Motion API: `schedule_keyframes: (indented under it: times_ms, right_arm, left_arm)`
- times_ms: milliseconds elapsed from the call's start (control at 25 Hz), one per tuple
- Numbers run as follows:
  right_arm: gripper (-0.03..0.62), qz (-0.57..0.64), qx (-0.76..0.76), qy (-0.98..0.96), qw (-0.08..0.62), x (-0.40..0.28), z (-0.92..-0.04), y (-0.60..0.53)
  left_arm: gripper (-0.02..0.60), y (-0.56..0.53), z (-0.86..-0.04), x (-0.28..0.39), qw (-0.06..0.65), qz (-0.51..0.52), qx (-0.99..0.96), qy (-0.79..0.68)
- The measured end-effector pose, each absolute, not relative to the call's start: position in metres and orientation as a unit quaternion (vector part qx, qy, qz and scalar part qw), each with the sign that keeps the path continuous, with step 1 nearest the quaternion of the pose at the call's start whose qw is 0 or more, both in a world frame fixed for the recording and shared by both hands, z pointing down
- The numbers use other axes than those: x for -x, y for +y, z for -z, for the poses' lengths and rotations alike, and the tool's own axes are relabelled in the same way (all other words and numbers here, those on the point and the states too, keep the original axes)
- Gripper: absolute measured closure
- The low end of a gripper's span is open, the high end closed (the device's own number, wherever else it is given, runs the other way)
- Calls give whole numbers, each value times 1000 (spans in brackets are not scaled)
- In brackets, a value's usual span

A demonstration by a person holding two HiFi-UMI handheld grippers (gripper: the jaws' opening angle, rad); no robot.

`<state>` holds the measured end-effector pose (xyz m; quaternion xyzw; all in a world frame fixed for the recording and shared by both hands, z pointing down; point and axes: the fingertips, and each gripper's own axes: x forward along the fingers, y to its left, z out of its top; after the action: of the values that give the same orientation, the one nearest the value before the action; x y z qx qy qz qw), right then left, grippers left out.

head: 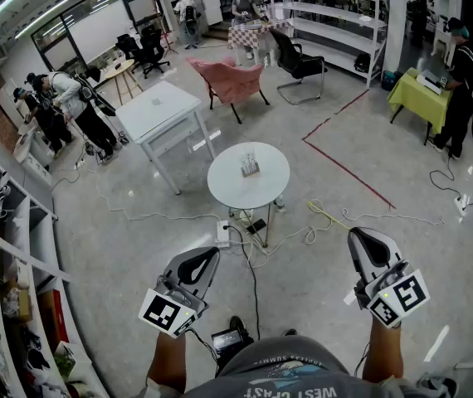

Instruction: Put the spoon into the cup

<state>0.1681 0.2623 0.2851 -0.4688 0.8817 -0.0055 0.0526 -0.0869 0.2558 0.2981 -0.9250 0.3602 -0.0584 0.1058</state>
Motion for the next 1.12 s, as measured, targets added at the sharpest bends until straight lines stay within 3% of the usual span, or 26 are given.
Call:
schedule_keyframes:
  times_ms: [680,1120]
  right_arm:
    - [589,16,453,890,59,-183,-284,254]
    - [589,33,446,892,65,-170,-299,234]
  left_arm:
    - [579,257,-290,62,106,61,922,367]
    - [580,245,-299,80,97,74,918,377]
